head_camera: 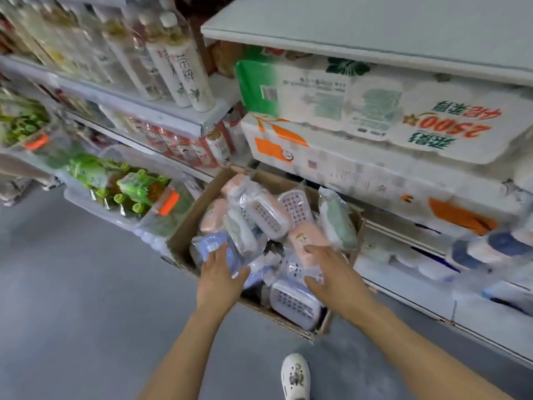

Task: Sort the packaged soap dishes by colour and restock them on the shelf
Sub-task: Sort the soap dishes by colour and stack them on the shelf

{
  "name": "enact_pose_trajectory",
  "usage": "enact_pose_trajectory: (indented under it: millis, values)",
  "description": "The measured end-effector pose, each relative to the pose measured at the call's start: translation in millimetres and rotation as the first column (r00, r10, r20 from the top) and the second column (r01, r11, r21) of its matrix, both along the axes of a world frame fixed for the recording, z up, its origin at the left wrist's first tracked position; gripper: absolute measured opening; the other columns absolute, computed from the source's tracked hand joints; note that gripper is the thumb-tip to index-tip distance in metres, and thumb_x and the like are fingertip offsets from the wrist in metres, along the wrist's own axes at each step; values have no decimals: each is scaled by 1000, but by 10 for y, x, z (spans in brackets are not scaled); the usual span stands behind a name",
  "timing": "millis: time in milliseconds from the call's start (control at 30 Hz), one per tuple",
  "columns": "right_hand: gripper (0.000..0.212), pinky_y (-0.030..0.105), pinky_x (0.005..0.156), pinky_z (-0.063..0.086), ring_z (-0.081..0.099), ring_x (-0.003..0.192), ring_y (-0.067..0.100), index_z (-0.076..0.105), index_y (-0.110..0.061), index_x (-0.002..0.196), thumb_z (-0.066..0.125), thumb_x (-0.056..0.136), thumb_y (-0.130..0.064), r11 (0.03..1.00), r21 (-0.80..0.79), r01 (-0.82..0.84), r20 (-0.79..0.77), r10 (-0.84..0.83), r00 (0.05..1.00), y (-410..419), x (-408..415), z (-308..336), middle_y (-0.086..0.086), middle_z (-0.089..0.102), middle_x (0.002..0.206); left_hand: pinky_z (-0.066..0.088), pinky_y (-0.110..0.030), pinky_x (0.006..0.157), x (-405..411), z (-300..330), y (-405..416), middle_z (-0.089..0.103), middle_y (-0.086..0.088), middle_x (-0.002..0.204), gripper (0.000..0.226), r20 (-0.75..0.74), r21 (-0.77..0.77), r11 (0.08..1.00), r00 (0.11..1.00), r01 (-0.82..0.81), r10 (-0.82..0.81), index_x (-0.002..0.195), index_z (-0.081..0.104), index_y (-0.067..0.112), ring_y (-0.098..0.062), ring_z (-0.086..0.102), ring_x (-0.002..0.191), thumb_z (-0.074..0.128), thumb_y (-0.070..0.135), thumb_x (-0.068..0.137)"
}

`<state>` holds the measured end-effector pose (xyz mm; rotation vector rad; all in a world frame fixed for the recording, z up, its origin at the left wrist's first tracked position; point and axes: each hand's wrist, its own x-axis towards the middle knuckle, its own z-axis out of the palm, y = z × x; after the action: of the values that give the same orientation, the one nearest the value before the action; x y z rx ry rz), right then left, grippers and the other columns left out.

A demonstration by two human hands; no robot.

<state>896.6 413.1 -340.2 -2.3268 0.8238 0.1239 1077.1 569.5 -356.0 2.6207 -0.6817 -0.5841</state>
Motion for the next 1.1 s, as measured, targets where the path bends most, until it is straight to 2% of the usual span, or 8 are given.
enact_pose_trajectory:
  millis: [167,433,567,667,767,833,933,1100]
  values:
    - [65,31,96,42,33,131,18,30,-23,147,59,89,-23,989,31,-146,-36,147,988,234,673,-444,-2,36,146,35,-43,106,609,-490,107,37,-12,145,83,-166,75,974,960,-214,223,151,23,13,-30,34,132,65,40,85]
    - [77,38,94,45,39,127,25,34,-17,144,68,76,-11,911,-150,-383,-265,337,904,405,1275,-1124,2,40,139,33,-48,113,905,-976,-162,25,-20,156,115,-435,50,860,763,-509,477,155,-4,12,-41,36,137,78,40,80]
    - [67,32,65,52,59,96,23,63,-17,116,85,53,-11,841,-335,-425,-314,326,892,440,1315,-1287,3,63,106,37,-47,107,910,-1042,-272,20,-18,157,124,-390,132,851,763,-508,516,156,-11,17,-43,40,134,80,46,76]
    - [61,30,54,49,62,84,23,68,-17,98,87,41,-11,830,-360,-426,-256,352,900,379,1307,-1207,1,65,89,38,-44,106,912,-1014,-272,20,-16,157,124,-389,66,852,773,-519,501,156,-8,20,-40,40,135,83,40,74]
    - [48,34,77,49,48,114,24,56,-16,121,69,75,-9,876,-260,-406,-120,388,914,236,1209,-1001,1,55,120,35,-44,109,937,-911,-202,18,-12,159,122,-416,-53,816,756,-576,506,156,-3,21,-36,34,139,85,35,72]
    - [46,35,85,47,41,122,23,53,-17,126,63,82,-11,919,-156,-361,-30,361,932,97,1079,-868,0,49,129,32,-45,112,959,-800,-122,18,-9,160,122,-422,-126,790,753,-601,505,156,-1,21,-33,31,142,85,34,71]
    - [48,37,89,45,42,118,23,54,-16,125,68,79,-14,971,-18,-240,108,240,965,-91,906,-649,2,51,128,33,-44,114,1013,-547,-16,29,-6,156,116,-422,-257,710,737,-656,528,156,9,19,-28,36,139,87,32,70]
    - [48,14,73,42,54,91,4,52,-26,117,77,76,-26,961,261,89,223,-149,963,-301,576,-159,-11,55,104,37,-44,112,751,-41,-86,42,-3,147,114,-441,-391,677,772,-624,457,151,23,20,-24,45,131,89,41,60]
